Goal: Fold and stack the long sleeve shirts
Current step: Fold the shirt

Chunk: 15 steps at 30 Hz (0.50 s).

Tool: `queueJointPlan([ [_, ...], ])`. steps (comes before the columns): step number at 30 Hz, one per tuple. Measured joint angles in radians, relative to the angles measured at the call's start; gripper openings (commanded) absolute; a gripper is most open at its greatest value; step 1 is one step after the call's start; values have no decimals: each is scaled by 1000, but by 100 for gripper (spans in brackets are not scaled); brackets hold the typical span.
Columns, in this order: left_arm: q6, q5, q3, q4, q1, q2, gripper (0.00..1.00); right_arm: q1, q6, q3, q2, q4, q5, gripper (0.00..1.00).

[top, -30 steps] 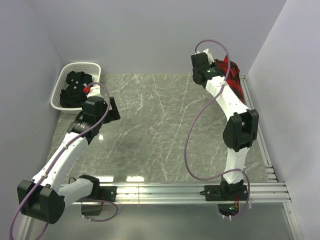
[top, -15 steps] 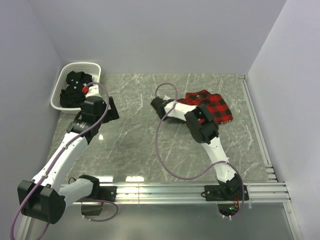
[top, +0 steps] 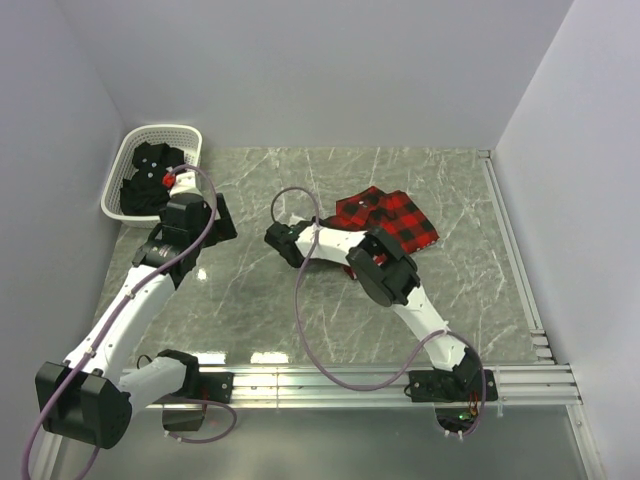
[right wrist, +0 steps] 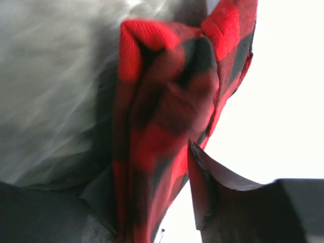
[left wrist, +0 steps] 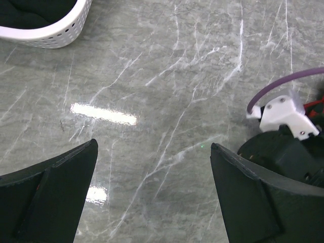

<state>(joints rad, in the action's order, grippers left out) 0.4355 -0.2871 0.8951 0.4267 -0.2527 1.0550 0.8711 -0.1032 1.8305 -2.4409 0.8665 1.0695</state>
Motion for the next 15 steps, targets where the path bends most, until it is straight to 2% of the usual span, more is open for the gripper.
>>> queueJointPlan([
  [6,4,2,-2,0,16,-1,99,72,66,22,55,56,-166,60],
  [10,8,11,-5,-3,30,-7,99,114,126,7,183,38,-335,58],
  [15,19,29,-7,-4,42,-9,99,87,179,-95,431,-43,-491,44],
])
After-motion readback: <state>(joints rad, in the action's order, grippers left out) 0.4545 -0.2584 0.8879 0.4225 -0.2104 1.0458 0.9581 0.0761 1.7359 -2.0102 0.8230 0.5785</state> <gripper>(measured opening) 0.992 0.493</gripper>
